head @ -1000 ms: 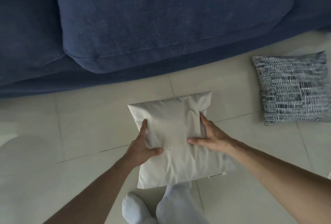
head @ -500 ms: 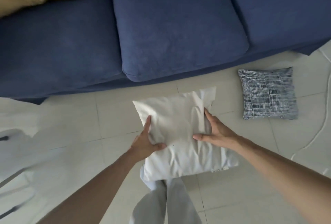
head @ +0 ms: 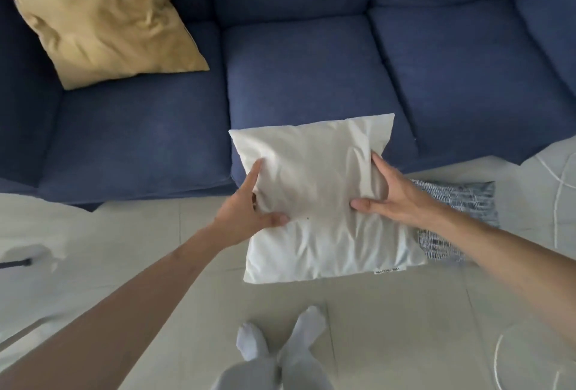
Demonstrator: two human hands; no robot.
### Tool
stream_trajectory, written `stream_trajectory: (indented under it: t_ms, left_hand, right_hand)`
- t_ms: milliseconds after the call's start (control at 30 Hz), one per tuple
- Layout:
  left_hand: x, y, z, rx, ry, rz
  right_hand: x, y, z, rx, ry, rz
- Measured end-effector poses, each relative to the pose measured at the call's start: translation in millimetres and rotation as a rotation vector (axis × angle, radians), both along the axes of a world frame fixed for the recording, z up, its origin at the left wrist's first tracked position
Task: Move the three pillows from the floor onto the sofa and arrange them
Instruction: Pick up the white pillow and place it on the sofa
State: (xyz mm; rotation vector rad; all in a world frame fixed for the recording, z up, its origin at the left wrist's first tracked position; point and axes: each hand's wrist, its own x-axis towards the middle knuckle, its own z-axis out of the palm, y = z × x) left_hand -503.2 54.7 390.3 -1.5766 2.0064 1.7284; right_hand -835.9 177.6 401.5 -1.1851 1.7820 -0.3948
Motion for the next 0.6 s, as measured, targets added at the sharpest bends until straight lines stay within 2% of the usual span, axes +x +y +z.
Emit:
stream_trajectory:
  t_ms: [267, 600]
  left_hand:
    - [-47, -100, 31, -0.110, 0.059, 0.038]
    - [-129, -286, 14, -0.320, 0.012, 0.063]
  right_hand:
    - [-50, -117, 29, -0.120, 0.062, 0.020]
    - [-105, -302, 18, -0.194, 0.159, 0.049]
